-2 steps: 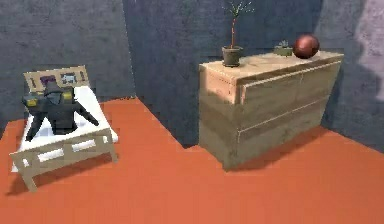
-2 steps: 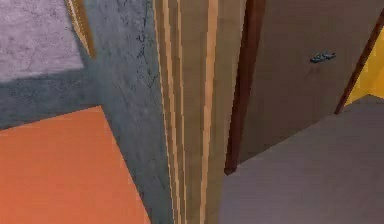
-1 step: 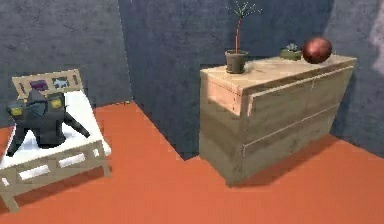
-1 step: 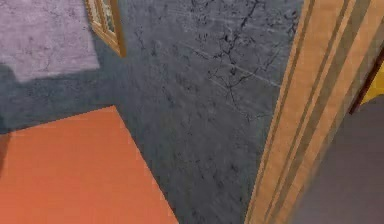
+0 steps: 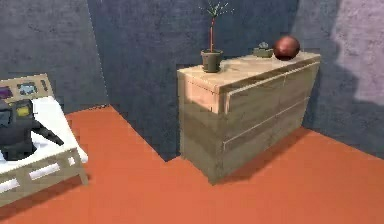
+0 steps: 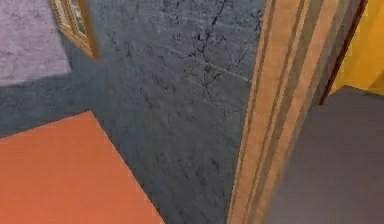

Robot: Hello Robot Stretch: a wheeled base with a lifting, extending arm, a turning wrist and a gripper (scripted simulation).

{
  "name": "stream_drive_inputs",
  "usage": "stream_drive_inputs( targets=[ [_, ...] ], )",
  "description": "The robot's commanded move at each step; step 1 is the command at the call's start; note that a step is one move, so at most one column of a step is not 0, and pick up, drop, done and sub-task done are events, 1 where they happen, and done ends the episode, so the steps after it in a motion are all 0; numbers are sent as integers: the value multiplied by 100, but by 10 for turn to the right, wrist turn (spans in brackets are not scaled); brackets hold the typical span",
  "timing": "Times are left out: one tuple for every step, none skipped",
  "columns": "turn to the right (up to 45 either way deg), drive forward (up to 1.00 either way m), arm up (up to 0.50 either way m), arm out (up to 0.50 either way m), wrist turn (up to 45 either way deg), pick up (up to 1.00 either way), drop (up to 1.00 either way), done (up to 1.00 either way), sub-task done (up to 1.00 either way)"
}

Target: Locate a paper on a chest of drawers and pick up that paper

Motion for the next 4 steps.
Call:
stream_drive_inputs(
  targets=[
    [0,55,0,0,0,0,0,0,0],
    [420,0,0,0,0,0,0,0,0],
    [0,100,0,0,0,0,0,0,0],
    [150,0,0,0,0,0,0,0,0]
  ],
)
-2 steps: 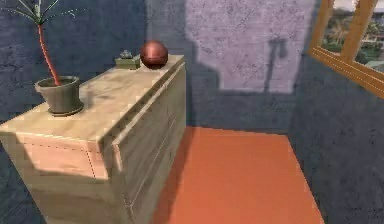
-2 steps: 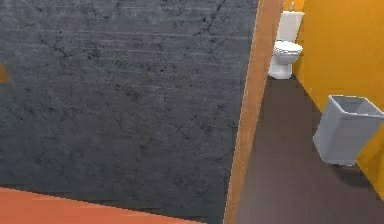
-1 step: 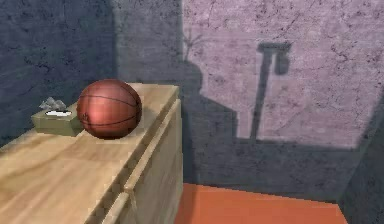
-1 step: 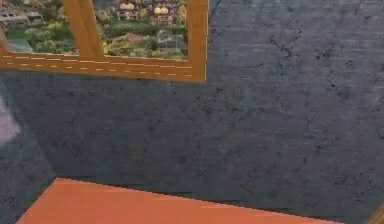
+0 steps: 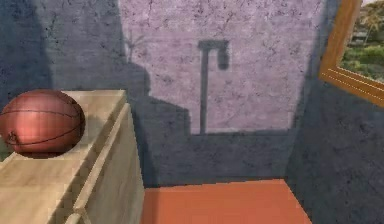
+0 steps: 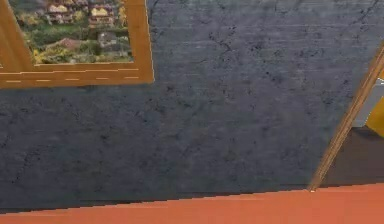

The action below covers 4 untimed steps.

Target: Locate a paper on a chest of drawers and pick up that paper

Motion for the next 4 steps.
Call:
stream_drive_inputs(
  targets=[
    [0,20,0,0,0,0,0,0,0],
    [-450,0,0,0,0,0,0,0,0],
    [-450,0,0,0,0,0,0,0,0],
    [-450,0,0,0,0,0,0,0,0]
  ],
)
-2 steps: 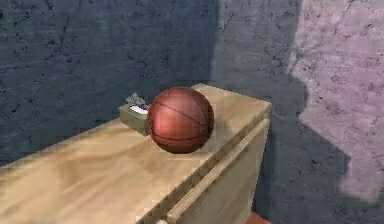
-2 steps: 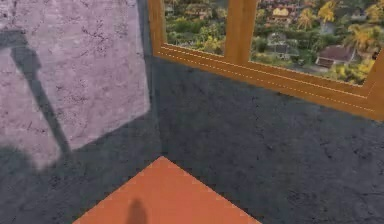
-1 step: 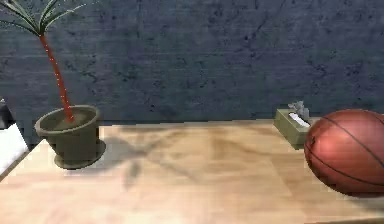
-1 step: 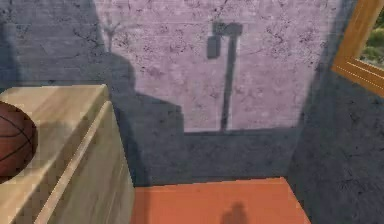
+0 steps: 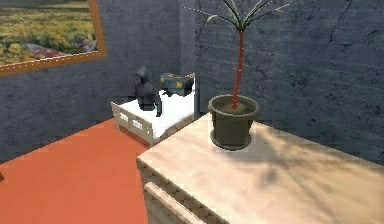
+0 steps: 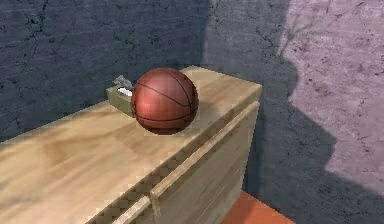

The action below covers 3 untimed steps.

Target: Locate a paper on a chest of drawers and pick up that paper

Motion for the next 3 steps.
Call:
stream_drive_inputs(
  targets=[
    [-120,0,0,0,0,0,0,0,0],
    [0,0,50,0,0,0,0,0,0],
    [0,0,38,0,0,0,0,0,0]
  ],
)
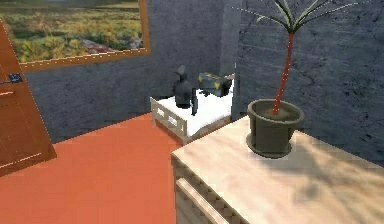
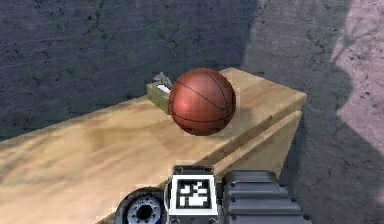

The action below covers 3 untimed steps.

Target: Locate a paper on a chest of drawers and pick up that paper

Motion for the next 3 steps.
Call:
stream_drive_inputs(
  targets=[
    [0,0,0,42,0,0,0,0,0],
    [0,0,0,0,450,0,0,0,0],
    [0,0,0,0,450,0,0,0,0]
  ],
)
